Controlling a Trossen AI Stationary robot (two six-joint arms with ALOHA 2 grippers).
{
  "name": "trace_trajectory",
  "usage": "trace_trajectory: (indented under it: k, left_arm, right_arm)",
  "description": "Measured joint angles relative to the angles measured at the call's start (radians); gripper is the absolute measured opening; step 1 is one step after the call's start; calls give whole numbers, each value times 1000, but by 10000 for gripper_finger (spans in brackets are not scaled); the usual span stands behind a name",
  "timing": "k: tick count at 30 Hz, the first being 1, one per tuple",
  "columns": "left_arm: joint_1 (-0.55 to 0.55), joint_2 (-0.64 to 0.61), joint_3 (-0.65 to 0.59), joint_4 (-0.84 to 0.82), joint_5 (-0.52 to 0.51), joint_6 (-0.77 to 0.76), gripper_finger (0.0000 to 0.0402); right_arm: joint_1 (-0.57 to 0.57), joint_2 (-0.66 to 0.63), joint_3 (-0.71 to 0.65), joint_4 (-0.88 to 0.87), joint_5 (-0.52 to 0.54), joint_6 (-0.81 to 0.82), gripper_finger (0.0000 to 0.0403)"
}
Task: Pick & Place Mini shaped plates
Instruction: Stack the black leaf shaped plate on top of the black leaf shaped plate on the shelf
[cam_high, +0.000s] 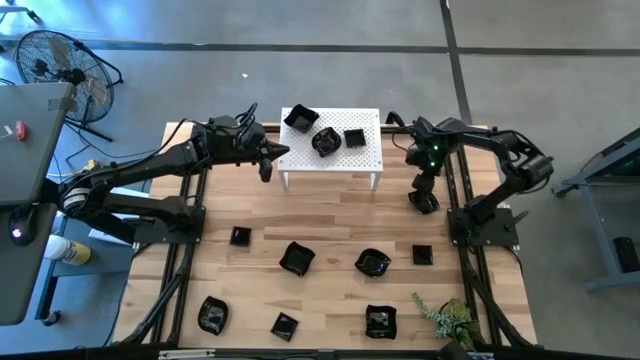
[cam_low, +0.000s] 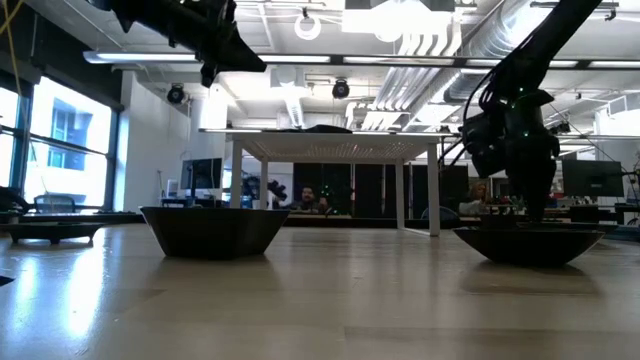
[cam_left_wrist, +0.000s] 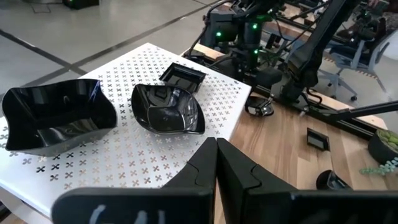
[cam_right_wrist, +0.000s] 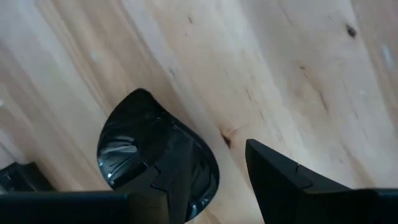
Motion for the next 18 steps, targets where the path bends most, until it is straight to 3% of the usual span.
trace_trajectory:
  k: [13,18]
  left_arm:
    - [0,0,0,0,0,0,1]
    - [0,0,0,0,0,0,1]
  right_arm:
    - [-5,4,-53,13,4,-84,143]
    - [-5,4,-54,11,2,-86,113]
